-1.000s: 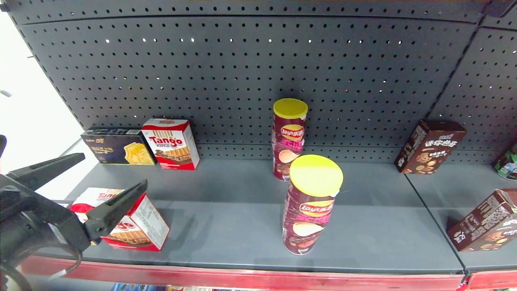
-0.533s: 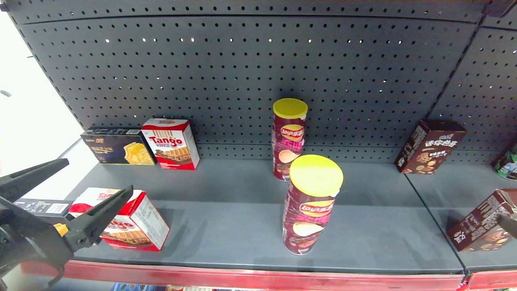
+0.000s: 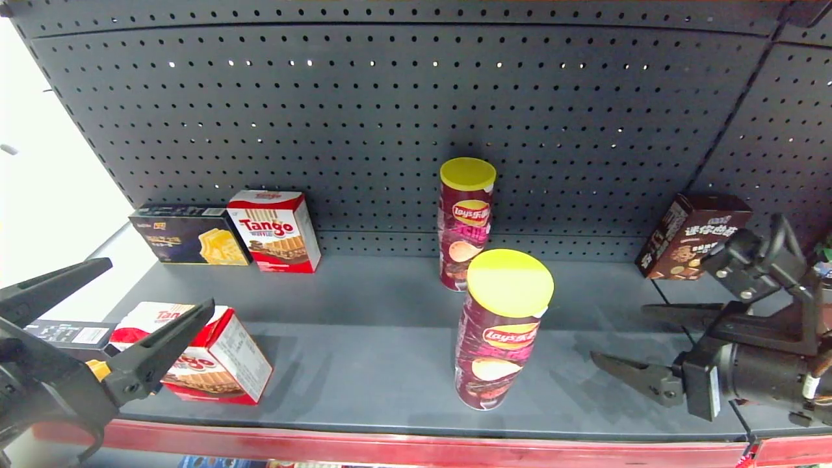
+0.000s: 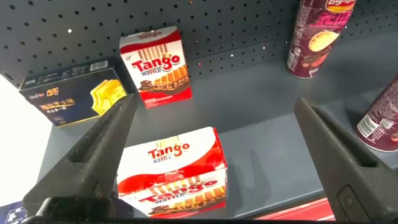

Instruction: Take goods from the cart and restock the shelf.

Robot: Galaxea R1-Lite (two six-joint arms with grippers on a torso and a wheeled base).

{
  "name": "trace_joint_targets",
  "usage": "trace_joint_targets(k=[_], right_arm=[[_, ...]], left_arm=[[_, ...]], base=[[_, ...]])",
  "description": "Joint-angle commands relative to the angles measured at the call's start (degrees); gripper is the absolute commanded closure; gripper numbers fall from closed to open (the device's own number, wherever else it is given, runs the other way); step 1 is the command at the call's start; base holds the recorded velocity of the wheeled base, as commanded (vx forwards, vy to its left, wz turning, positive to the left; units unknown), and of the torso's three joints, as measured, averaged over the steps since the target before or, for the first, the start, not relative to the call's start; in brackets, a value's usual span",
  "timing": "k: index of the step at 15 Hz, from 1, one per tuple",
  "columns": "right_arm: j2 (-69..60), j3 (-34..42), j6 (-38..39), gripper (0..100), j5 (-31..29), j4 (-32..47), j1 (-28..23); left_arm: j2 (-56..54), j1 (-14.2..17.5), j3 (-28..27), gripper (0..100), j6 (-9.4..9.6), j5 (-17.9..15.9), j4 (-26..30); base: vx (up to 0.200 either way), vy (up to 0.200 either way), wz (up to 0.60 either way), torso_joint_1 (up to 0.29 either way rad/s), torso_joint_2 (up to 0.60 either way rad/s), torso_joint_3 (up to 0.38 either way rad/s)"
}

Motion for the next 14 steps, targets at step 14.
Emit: trace_joint_targets(k=[14], right_arm=[[14.12,-5.9,-0.12,0,-0.89,-2.68,5.52]], left_arm=[[1.03,0.04,-0.64,0,0.01,-0.05,-0.03]], base=[[0.0,0.0,0.0,0.0,0.0,0.0]])
